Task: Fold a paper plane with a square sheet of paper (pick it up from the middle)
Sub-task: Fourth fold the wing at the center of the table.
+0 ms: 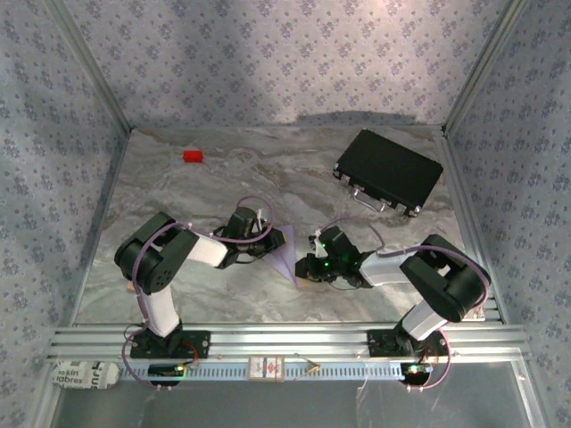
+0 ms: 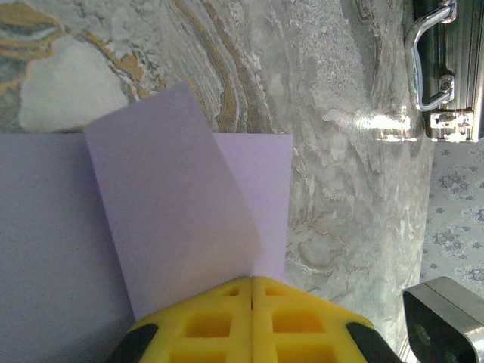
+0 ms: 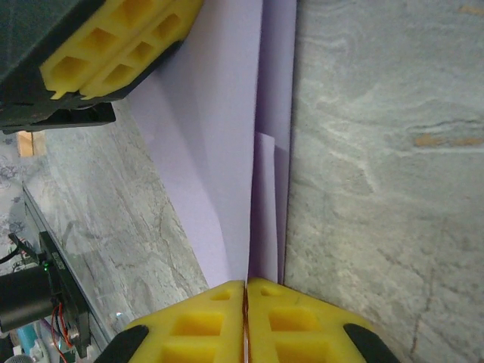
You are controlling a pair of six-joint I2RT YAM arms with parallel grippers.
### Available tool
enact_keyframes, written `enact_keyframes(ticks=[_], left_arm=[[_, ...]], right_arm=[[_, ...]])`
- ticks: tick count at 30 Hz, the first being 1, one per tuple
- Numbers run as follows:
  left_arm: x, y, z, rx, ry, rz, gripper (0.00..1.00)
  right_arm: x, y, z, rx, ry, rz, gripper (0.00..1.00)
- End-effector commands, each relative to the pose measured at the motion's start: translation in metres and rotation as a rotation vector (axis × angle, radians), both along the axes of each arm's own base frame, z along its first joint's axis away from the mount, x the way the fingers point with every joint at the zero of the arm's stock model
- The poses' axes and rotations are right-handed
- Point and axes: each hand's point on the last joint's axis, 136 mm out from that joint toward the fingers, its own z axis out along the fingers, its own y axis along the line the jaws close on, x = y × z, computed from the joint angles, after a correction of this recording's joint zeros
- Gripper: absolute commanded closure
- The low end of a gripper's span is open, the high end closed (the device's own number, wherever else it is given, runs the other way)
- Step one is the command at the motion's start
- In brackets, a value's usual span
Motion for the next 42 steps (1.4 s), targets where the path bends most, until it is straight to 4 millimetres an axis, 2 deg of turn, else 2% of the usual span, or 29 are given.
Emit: enact_keyframes(ticks=[1, 5, 9, 16, 23, 31, 40, 42], left_arm=[[-0.015, 0.019, -0.029, 0.099, 0.089, 0.030, 0.94], [-0.015, 0.018, -0.030, 0.099, 0.089, 0.028, 0.93], [-0.015, 0.018, -0.030, 0.097, 0.091, 0.028, 0.93], [-0.015, 0.017, -0.030, 0.094, 0.090, 0.027, 0.93], [-0.015, 0.021, -0.033, 0.105, 0.098, 0.039, 0.94], [-0.016, 0.024, -0.038, 0.113, 0.111, 0.052, 0.94], [-0.016, 0.026, -0.040, 0.118, 0.116, 0.059, 0.95], [-0.016, 0.026, -0.041, 0.117, 0.117, 0.060, 0.95]], right_arm=[[-0.012, -0.010, -0.014, -0.059, 0.040, -0.008, 0.89], [-0.011, -0.010, -0.008, -0.060, 0.014, -0.001, 0.82], [-0.008, -0.007, -0.003, -0.062, 0.000, 0.012, 0.81], [-0.013, -0.010, -0.012, -0.079, 0.023, 0.010, 0.93], [-0.032, -0.024, -0.033, -0.130, 0.077, -0.005, 0.93], [-0.043, -0.028, -0.037, -0.157, 0.086, 0.002, 0.91], [-0.047, -0.029, -0.026, -0.149, 0.057, 0.017, 0.90], [-0.048, -0.029, -0.026, -0.148, 0.055, 0.021, 0.94]])
